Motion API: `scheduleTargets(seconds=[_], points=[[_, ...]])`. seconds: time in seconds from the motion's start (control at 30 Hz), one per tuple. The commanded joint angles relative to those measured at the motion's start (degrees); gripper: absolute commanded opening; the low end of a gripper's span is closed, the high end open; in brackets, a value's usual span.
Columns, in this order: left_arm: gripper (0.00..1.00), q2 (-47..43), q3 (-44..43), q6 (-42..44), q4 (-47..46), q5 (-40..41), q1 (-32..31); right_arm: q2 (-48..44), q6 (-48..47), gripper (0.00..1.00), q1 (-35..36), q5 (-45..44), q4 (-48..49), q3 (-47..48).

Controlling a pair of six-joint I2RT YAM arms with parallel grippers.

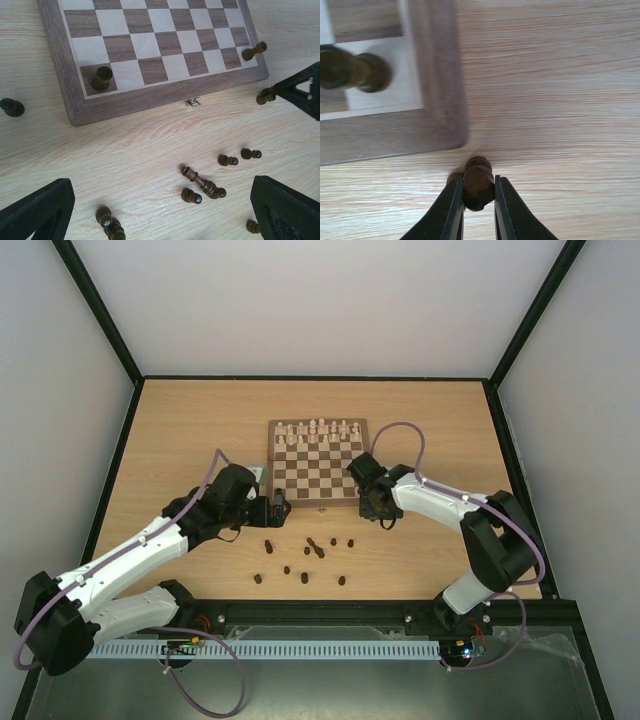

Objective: Set up the chess pieces on the board
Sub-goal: Pick up the chess piece at the center of the board.

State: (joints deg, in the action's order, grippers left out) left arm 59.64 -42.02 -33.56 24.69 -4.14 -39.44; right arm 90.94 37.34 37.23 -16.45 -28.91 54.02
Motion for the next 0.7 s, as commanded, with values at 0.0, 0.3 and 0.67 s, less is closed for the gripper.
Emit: scheduleTargets(seconds=[0.0, 0.3, 0.67], points=[[1.0, 0.73, 0.59, 0.91, -0.75, -0.8, 0.51, -5.08, -0.58, 0.13, -2.17, -3.24, -5.26, -2.27], [1.0, 0.26, 0.62, 0.75, -0.68, -1.25, 0.51, -11.75, -0.71, 0.13, -5.68, -7.38, -8.67, -2.87], [0.99, -0.51, 1.76, 0.01, -2.69, -3.68, 0.51, -18.39, -3.14, 0.11, -5.68, 1.05, -10.52, 0.02]])
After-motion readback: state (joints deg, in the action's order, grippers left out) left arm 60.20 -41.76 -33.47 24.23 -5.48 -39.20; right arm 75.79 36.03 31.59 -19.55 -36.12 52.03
